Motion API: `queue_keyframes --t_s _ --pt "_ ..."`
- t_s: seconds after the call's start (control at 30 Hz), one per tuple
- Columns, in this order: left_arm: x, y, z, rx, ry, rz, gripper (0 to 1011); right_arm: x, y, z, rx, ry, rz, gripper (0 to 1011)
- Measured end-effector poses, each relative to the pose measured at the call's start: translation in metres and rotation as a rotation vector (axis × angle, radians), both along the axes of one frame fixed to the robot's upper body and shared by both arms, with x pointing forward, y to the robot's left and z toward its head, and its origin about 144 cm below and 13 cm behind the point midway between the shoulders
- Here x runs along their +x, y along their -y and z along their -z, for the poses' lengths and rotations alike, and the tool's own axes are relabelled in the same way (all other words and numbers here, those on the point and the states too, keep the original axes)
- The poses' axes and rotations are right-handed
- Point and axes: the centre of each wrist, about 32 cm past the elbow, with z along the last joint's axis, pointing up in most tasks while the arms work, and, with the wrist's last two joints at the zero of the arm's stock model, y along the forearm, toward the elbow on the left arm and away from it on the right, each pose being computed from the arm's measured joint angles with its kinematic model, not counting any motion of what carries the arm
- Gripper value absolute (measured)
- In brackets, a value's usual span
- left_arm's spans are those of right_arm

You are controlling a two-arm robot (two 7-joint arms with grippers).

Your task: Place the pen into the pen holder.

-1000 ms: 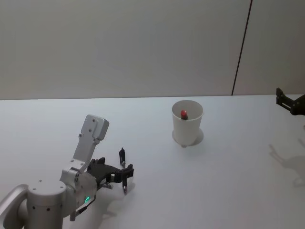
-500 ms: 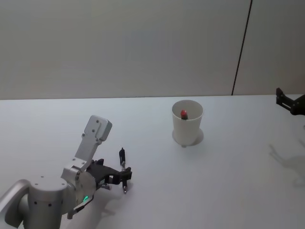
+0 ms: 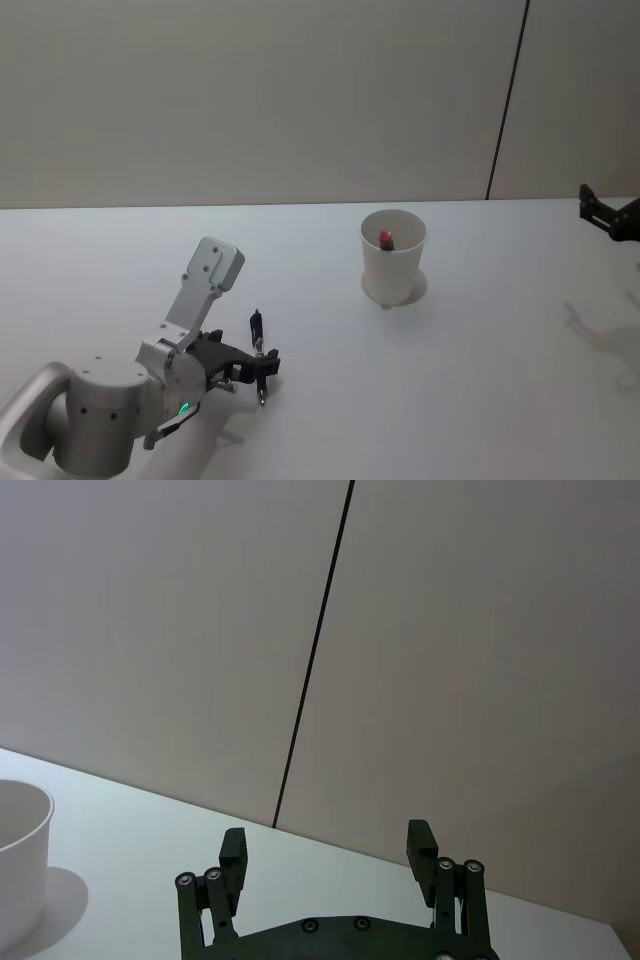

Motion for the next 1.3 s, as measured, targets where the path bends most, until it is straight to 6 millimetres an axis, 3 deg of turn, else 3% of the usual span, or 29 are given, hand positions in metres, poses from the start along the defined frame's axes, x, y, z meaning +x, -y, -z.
queue_keyframes --t_s 0.83,1.17,1.3 --pt "0.0072 0.0065 0.006 0.001 -0.029 0.017 983 0.0 0.0 0.0 0.0 0.0 0.0 1001" --pt "0.0073 0.0073 0.0079 -0.004 -0.046 0.02 730 0.0 0.0 0.0 0.0 0.0 0.0 1001" --pt "0.006 0.0072 0.0095 -0.009 -0.051 0.019 573 0.0 0.0 0.0 0.0 0.0 0.0 1001"
